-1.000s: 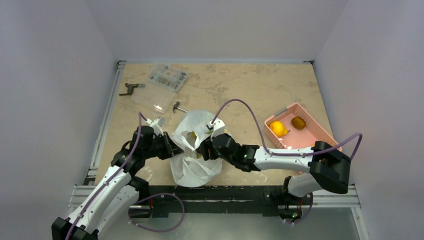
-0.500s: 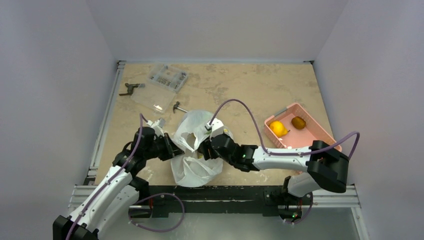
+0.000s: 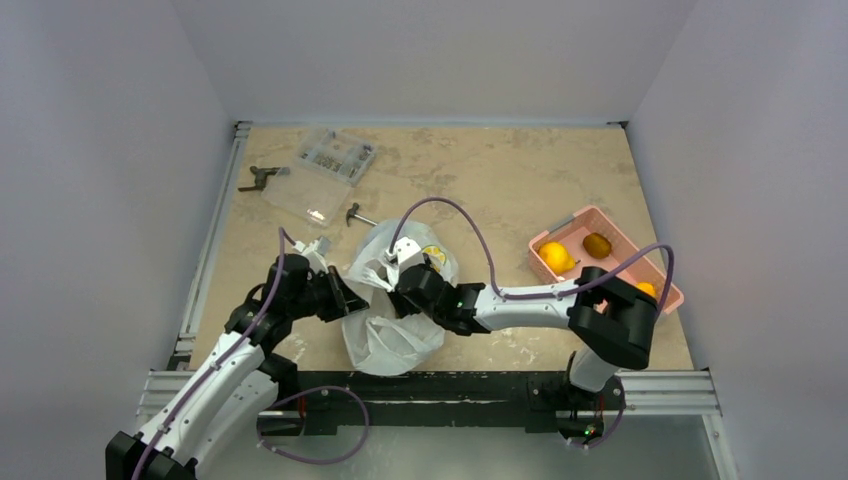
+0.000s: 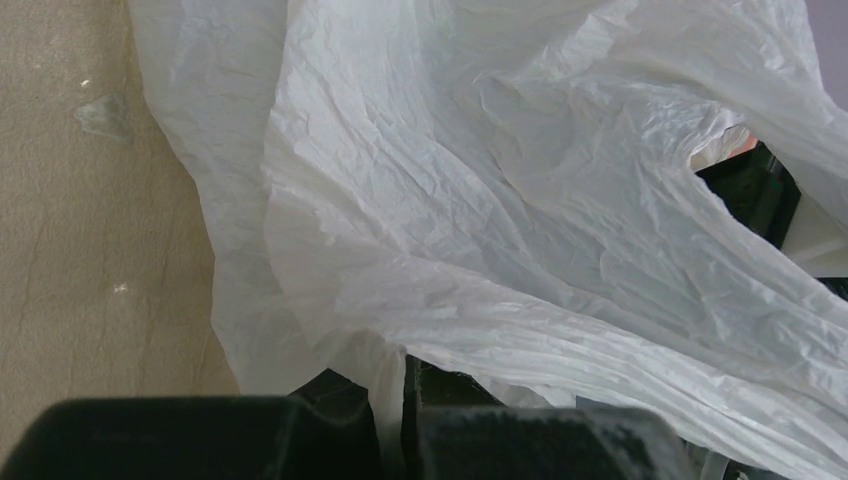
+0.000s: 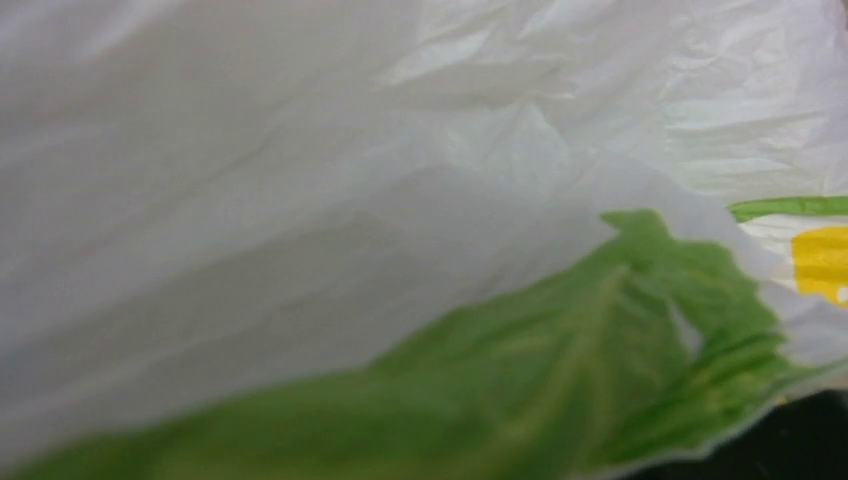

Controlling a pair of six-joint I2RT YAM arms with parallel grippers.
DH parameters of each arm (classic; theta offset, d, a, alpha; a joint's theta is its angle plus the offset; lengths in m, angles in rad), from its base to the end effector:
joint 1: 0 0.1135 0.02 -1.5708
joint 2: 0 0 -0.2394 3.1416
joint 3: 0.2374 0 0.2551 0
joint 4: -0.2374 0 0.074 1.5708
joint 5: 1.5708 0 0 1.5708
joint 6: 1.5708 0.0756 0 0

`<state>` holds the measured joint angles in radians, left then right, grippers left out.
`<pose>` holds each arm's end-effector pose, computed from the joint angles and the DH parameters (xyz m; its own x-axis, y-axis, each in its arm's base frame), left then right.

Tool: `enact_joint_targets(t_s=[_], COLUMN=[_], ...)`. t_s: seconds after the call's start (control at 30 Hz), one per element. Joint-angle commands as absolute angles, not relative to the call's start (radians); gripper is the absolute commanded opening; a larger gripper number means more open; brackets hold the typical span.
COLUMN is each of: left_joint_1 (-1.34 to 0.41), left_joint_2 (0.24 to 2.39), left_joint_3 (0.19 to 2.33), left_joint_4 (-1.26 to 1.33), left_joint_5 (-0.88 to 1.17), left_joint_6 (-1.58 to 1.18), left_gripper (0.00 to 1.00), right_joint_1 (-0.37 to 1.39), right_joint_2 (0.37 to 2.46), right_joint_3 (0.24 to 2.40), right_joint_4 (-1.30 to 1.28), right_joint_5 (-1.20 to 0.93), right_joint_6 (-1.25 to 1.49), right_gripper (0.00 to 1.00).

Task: Take the fake fruits out of the plastic bag
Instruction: Take out the fake fruit from the plastic bag.

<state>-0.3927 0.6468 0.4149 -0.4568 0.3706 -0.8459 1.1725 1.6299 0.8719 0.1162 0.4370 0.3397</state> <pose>0.1702 -0.1001 0.1674 -0.8497 -0.4033 -0.3396 -0.0317 0.6821 -0.7306 0.1728 0.3282 0.1403 -0.4534 -0.2990 -0.8397 -0.5860 0.8098 0.0280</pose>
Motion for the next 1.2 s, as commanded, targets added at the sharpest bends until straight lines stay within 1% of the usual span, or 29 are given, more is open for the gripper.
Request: enact_joint_targets(t_s=[0.0,0.1,0.23,0.27,0.33,0.43,0.63,0.73,0.83,0.9,1.07,1.17], left_joint_1=[-0.388,-0.388,-0.388,-0.388,-0.388,-0.388,-0.388,-0.388,-0.388,-0.387,-0.388,-0.388], left_joint_2=[0.659,0.666,0.664,0.665,0.667,0.663,0.641,0.63,0.62,0.617,0.608,0.61], left_joint_3=[0.423,0.418,0.406,0.406,0.417,0.42,0.408,0.415,0.417,0.416,0.422,0.432], left_joint_4=[-0.431,-0.427,-0.416,-0.414,-0.424,-0.431,-0.424,-0.439,-0.439,-0.438,-0.436,-0.444], left_joint_5=[0.394,0.387,0.38,0.38,0.381,0.379,0.364,0.348,0.339,0.334,0.335,0.334], left_joint_6=[-0.839,-0.832,-0.84,-0.841,-0.84,-0.833,-0.847,-0.846,-0.847,-0.854,-0.861,-0.855], left_gripper=[0.0,0.0,0.0,0.0,0.0,0.0,0.0,0.0,0.0,0.0,0.0,0.0], right_joint_1=[1.173,1.173,1.173,1.173,1.173,1.173,1.173,1.173,1.174,1.174,1.173,1.173], right_joint_2=[1.65,1.683,1.734,1.739,1.739,1.707,1.543,1.461,1.402,1.379,1.302,1.245], right_joint_3=[0.9,0.894,0.917,0.919,0.927,0.924,0.842,0.798,0.757,0.739,0.687,0.662], right_joint_4=[0.067,0.089,0.107,0.118,0.126,0.147,0.234,0.283,0.327,0.346,0.374,0.345], right_joint_5=[0.506,0.493,0.489,0.491,0.494,0.504,0.444,0.374,0.329,0.295,0.265,0.278], right_joint_6=[0.317,0.316,0.315,0.315,0.313,0.308,0.305,0.337,0.378,0.407,0.441,0.455], right_gripper=[0.63,0.67,0.66,0.64,0.54,0.43,0.23,0.17,0.16,0.14,0.08,0.02])
